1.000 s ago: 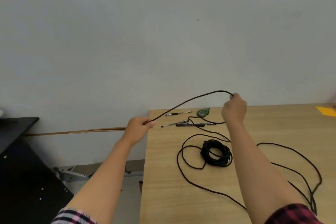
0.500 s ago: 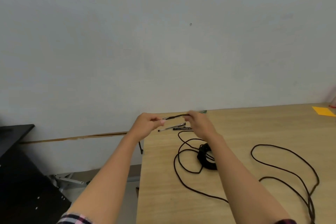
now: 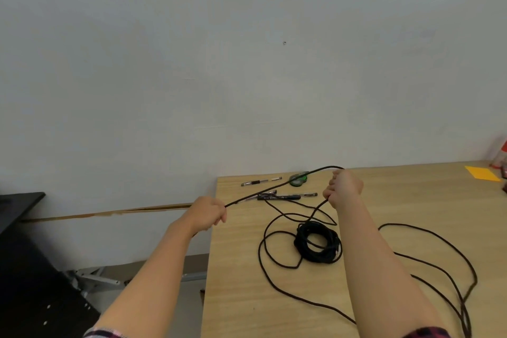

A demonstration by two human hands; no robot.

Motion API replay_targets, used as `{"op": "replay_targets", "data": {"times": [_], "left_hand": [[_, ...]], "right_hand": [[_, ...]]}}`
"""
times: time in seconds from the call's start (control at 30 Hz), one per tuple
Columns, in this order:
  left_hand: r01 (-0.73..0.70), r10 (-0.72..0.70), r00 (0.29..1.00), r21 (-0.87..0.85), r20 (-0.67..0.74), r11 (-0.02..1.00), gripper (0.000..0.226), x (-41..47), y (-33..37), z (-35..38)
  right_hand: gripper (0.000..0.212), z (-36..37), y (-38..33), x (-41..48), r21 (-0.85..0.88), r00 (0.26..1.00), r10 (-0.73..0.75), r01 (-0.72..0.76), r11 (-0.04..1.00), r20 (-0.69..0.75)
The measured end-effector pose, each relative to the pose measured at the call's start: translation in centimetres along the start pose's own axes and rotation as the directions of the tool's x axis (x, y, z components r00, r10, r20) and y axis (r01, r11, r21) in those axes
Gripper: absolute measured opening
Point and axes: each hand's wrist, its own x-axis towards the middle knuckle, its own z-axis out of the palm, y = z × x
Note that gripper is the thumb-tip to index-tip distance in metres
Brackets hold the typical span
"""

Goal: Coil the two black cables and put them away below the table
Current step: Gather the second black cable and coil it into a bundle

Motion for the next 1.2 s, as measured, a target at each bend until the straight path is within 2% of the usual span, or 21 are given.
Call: {"op": "replay_targets", "data": {"times": [0.07,0.13,0.2,0.27,0.33,0.4,0.47,0.5,0.53,0.6,0.63,0.7,0.73,0.77,0.87,0.9,0.97,1.03,1.1,1.17,1.2], "left_hand": [[0.052,-0.051,0.998,0.036,-0.032,0.998,0.032,0.2,-0.4,0.2],[0.140,-0.143,0.985,-0.036,-0.101,0.990,0.035,0.7,0.0,0.8],[0.235,-0.290,0.948,-0.322,-0.133,0.917,0.036,1.3,1.2,1.7],[0.238,-0.337,0.939,-0.573,-0.072,0.784,0.034,1.9,2.9,2.6],[0.244,-0.318,0.948,-0.679,0.017,0.692,0.029,2.0,4.9,3.7],[0.248,-0.271,0.958,-0.753,0.097,0.610,0.028,2.0,6.2,4.5],[0.262,-0.199,0.963,-0.808,0.182,0.528,0.026,2.5,6.9,4.7],[0.282,-0.170,0.959,-0.832,0.227,0.478,0.029,2.8,6.9,4.6],[0.310,-0.166,0.950,-0.860,0.264,0.405,0.041,2.9,6.8,4.4],[0.335,-0.136,0.941,-0.905,0.309,0.262,0.077,2.8,6.4,4.1],[0.319,-0.101,0.947,-0.919,0.303,0.233,0.090,2.8,6.2,4.1],[0.269,-0.072,0.963,-0.930,0.259,0.252,0.107,2.5,6.0,4.3],[0.235,-0.075,0.972,-0.927,0.223,0.291,0.106,2.3,6.1,4.5],[0.195,-0.082,0.981,-0.919,0.177,0.344,0.095,2.3,6.0,4.6],[0.087,-0.102,0.994,-0.881,0.045,0.465,0.020,2.3,6.1,5.1],[0.083,-0.111,0.993,-0.886,0.036,0.457,0.008,2.2,6.2,5.1],[0.091,-0.130,0.991,-0.911,0.042,0.401,0.010,2.2,6.3,4.8],[0.092,-0.138,0.989,-0.926,0.044,0.366,0.015,2.2,6.1,4.2],[0.111,-0.144,0.987,-0.935,0.065,0.338,0.026,2.0,5.9,3.4],[0.152,-0.119,0.985,-0.955,0.125,0.255,0.049,1.6,5.3,2.9],[0.178,-0.100,0.982,-0.963,0.160,0.205,0.055,1.6,5.0,2.8]], "right_hand": [[0.023,-0.1,-0.2,0.2,-0.030,0.999,0.002,-0.004,1.000,-0.046],[0.012,0.0,-0.1,0.1,-0.161,0.999,-0.019,0.015,0.987,-0.028],[0.011,0.7,0.7,-0.3,-0.229,0.996,-0.027,0.045,0.972,0.081],[0.016,2.0,1.9,-1.4,-0.201,0.977,-0.051,0.093,0.975,0.207],[0.020,3.5,3.2,-2.7,-0.187,0.931,-0.041,0.116,0.976,0.364],[0.022,4.7,4.3,-4.0,-0.324,0.819,0.109,0.098,0.941,0.563],[0.025,5.0,4.8,-5.0,-0.598,0.652,0.360,0.180,0.781,0.667],[0.026,4.9,4.8,-5.2,-0.719,0.579,0.489,0.267,0.642,0.652],[0.025,4.7,4.8,-5.4,-0.798,0.533,0.597,0.352,0.489,0.600],[0.022,4.2,4.7,-5.3,-0.860,0.521,0.704,0.437,0.265,0.482],[0.022,3.9,4.6,-5.0,-0.878,0.538,0.719,0.428,0.216,0.439],[0.026,3.6,4.8,-4.2,-0.914,0.588,0.720,0.371,0.165,0.369],[0.029,3.4,5.0,-4.0,-0.926,0.609,0.719,0.352,0.134,0.336],[0.030,3.3,5.1,-3.8,-0.932,0.624,0.718,0.348,0.099,0.309],[0.026,3.0,5.4,-3.7,-0.922,0.672,0.676,0.386,0.028,0.302],[0.023,2.8,5.5,-3.6,-0.915,0.691,0.645,0.403,0.031,0.326],[0.016,2.2,5.7,-3.2,-0.891,0.714,0.560,0.440,0.110,0.421],[0.011,1.3,5.8,-2.6,-0.824,0.723,0.397,0.466,0.322,0.565],[0.013,0.3,5.6,-2.1,-0.716,0.740,0.231,0.442,0.541,0.631],[0.018,-0.2,5.5,-1.9,-0.638,0.778,0.144,0.376,0.672,0.611],[0.021,0.0,5.5,-1.8,-0.635,0.814,0.108,0.355,0.686,0.571]]}}
